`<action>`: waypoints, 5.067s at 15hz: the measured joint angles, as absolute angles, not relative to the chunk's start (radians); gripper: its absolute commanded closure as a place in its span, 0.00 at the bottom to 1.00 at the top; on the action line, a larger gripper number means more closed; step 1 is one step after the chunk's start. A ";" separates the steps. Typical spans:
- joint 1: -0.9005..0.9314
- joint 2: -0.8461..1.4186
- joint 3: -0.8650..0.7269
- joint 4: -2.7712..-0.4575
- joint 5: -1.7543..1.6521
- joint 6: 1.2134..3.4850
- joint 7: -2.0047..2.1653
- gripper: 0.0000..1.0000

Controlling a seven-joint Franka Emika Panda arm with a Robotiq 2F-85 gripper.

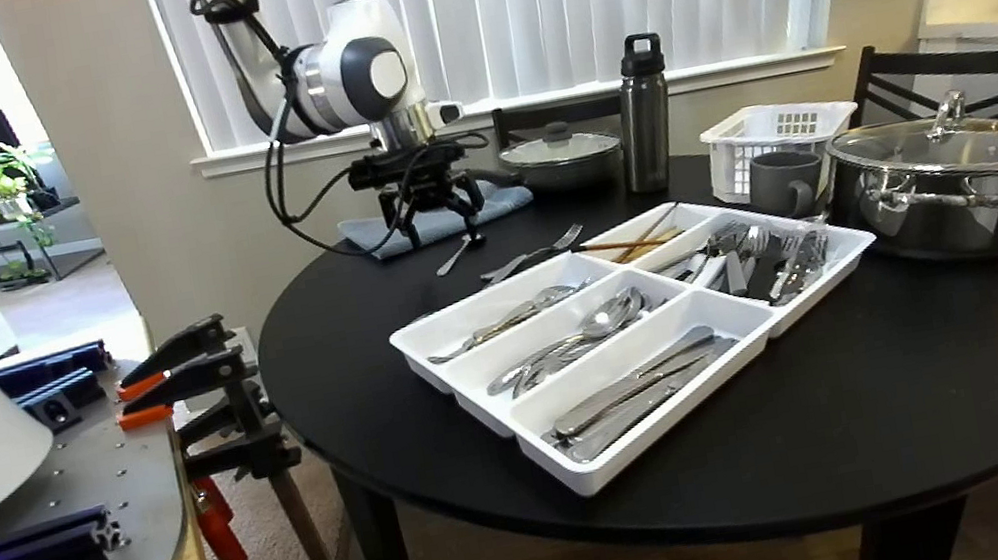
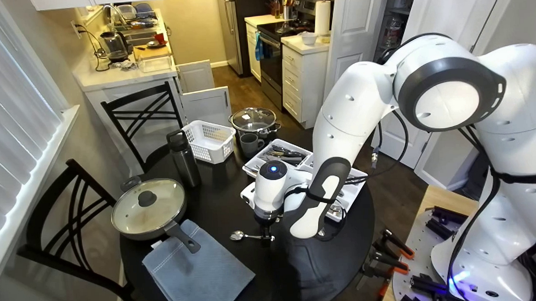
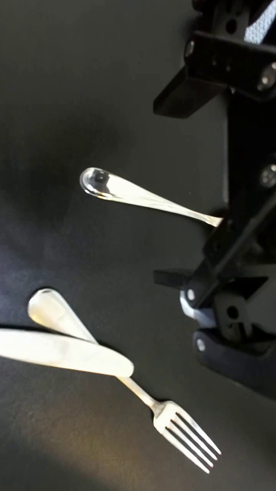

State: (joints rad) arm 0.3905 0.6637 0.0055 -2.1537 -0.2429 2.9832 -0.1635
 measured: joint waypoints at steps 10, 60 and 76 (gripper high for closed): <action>0.520 0.790 -0.097 -2.009 -0.243 2.983 0.022 0.26; -0.062 0.144 -0.136 -2.684 -0.229 2.774 -0.094 0.98; 0.059 0.476 -0.294 -2.466 -0.360 2.983 0.068 0.59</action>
State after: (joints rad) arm 0.0586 0.4764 -0.2935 -2.4656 -0.3598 2.9833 0.0683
